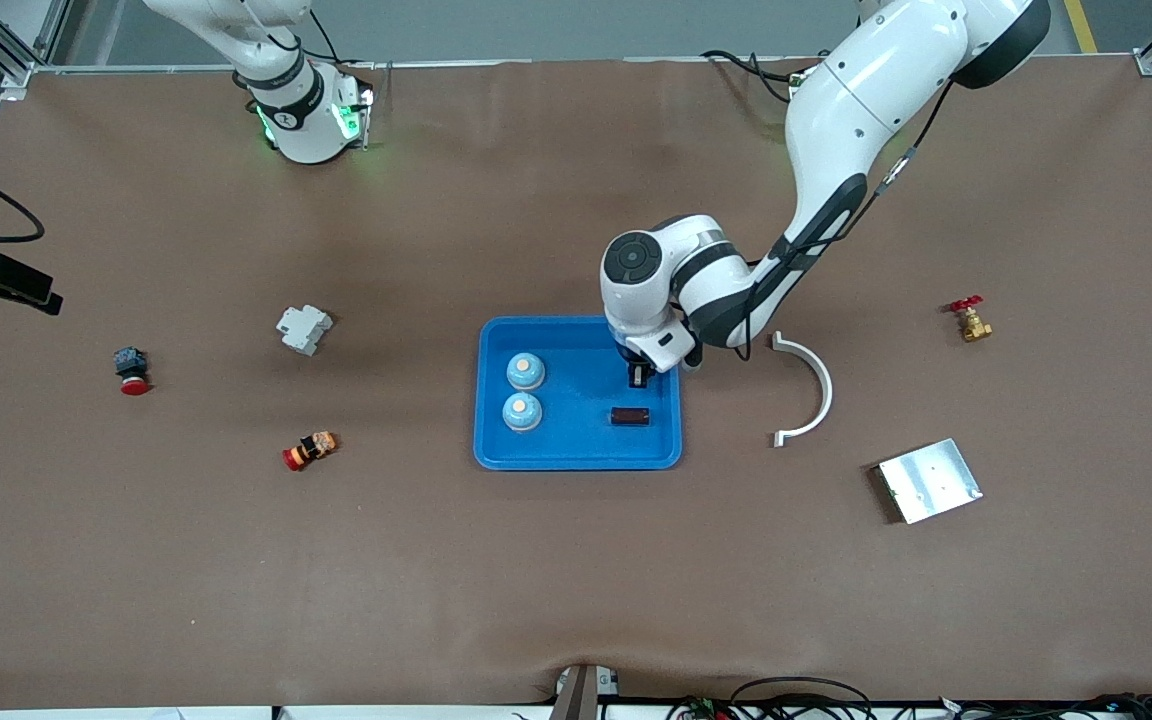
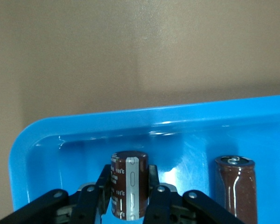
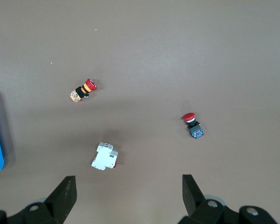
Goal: Place electrolytic capacitor and blue bell in tray
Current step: 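Lower the capacitor into the tray and open the left gripper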
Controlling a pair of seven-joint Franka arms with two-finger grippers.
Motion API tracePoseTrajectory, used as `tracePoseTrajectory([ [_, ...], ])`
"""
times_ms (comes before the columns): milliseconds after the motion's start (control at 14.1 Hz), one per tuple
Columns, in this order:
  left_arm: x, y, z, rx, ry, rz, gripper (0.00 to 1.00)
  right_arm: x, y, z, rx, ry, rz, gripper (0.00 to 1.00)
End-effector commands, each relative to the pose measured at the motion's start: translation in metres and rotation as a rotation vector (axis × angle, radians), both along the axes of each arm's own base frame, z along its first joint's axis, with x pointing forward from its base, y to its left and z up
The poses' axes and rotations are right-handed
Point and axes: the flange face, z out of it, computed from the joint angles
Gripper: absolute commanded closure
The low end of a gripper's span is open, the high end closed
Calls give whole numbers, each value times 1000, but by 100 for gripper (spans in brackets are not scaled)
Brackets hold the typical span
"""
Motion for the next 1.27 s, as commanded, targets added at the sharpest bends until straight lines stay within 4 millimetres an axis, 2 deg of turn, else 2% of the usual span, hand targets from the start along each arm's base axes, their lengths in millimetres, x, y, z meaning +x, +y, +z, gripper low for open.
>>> tracePoseTrajectory([
  [0,3,-5,0,-3,-40,4,100,-1,-1,1,-17,1,-17,0],
  [283,-1,-8,0,-3,-41,-4,100,-1,-1,1,-16,1,-17,0],
  [354,0,-8,0,-4,-40,0,73,-1,-1,1,-15,1,-16,0],
  [425,-1,-8,0,-4,-40,-2,1,-1,-1,1,-16,0,-17,0],
  [708,4,-7,9,-1,-53,-5,0,-1,0,1,-16,1,-16,0],
  [921,12,-5,28,11,-73,-5,0,-1,-1,1,-8,2,-19,0],
  [1204,17,-4,53,14,-76,-132,0,-1,1,0,0,5,-16,0],
])
